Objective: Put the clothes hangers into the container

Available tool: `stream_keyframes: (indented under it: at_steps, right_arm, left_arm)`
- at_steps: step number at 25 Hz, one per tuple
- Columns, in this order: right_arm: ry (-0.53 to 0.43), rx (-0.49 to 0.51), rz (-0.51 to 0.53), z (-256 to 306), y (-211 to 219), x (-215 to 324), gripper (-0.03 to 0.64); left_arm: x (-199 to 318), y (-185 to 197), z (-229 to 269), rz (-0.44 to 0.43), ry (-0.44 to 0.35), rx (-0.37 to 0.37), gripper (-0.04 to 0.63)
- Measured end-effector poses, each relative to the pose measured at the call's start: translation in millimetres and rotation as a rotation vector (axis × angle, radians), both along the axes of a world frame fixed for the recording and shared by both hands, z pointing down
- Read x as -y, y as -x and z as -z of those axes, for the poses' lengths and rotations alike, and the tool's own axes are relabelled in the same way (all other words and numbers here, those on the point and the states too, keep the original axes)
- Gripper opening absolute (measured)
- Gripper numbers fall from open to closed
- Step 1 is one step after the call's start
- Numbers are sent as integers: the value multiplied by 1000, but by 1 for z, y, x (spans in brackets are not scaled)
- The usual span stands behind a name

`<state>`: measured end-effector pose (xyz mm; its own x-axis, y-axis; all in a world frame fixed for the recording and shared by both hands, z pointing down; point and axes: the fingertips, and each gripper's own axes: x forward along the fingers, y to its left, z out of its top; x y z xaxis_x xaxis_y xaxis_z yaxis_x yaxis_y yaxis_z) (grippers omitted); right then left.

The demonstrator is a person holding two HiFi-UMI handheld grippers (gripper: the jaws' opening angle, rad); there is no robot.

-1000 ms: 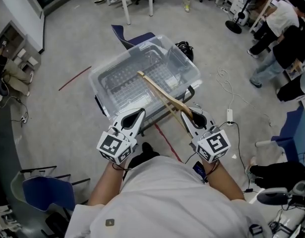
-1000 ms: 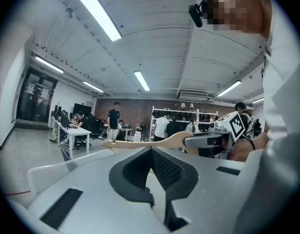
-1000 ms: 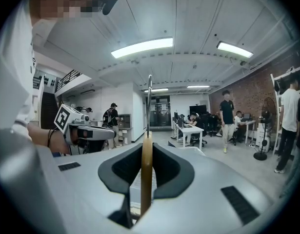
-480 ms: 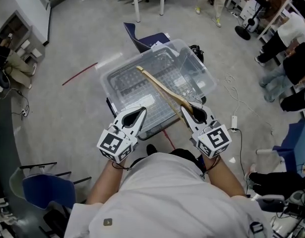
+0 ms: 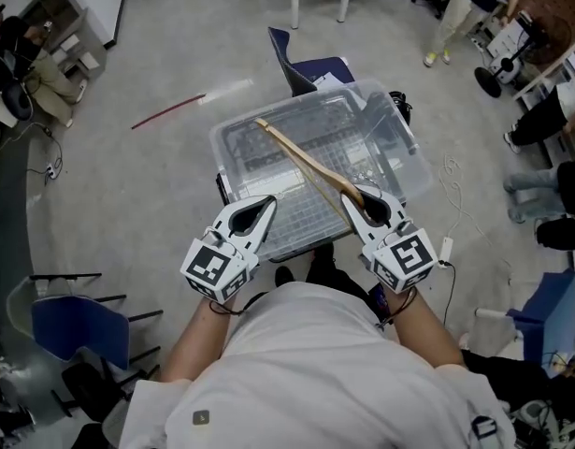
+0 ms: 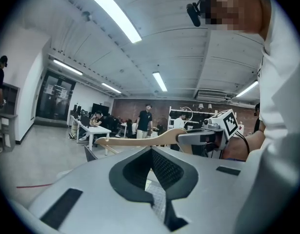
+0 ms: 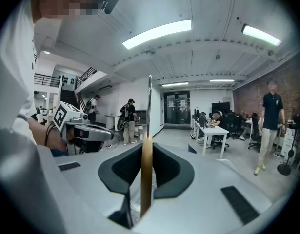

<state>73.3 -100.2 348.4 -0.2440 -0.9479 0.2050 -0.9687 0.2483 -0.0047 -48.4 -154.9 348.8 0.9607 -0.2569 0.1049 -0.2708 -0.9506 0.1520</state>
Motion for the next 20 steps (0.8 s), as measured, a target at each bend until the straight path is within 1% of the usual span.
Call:
stream_keyframes:
  at_steps: [4,8,14,20]
  right_arm:
    - [3,-14,78,1,-9,28,67]
    - [9,-22,152,-5,-18,52,67]
    - [69,-34,264,-21,-34,88,67]
    - [122,-53,365,-51,-50,107,67]
  left_arm:
    - [17,-3,1,75,23,7,14]
    - [31,-6,-5,143,28,14,15]
    - [54,-18,-14,245,62,29,15]
    - [62,-34,-39,324,104,64,15]
